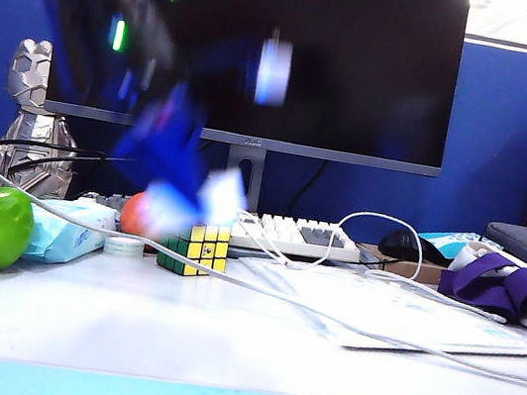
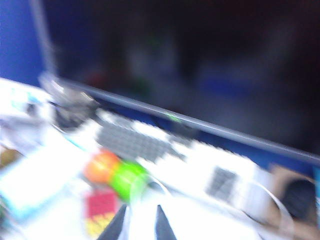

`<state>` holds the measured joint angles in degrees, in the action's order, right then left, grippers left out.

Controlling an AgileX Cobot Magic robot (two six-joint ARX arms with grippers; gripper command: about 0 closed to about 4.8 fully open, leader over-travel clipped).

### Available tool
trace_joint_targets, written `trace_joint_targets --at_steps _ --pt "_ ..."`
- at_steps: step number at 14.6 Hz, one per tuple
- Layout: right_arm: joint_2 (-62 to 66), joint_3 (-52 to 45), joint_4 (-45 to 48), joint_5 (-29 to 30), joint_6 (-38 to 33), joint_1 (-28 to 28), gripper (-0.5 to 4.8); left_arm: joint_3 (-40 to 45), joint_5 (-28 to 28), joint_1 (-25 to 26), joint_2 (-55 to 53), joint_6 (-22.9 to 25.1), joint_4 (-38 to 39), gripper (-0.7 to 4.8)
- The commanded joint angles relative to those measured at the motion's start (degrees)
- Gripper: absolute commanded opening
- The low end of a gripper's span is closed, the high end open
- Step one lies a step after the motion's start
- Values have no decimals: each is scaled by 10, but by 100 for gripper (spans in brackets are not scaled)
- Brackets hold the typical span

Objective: Pick up the Type-C charging cable and the charging base, insert one end of the Type-C charger into the corresponding slot on the base, and finally place the plugged-in charger back on the table.

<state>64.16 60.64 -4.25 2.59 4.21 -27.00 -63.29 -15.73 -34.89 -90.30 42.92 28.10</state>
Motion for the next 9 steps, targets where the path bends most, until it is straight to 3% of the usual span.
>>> trace_joint_targets --at_steps 1,5,9 --pt "-7 4 -48 -42 5 7 55 -3 -40 0 77 -97 -60 -6" --pt "11 5 -90 -39 9 7 -1 -3 -34 1 163 -172 -141 -6" --pt "82 48 -106 -28 40 7 -1 -3 -12 3 230 -283 -183 -6"
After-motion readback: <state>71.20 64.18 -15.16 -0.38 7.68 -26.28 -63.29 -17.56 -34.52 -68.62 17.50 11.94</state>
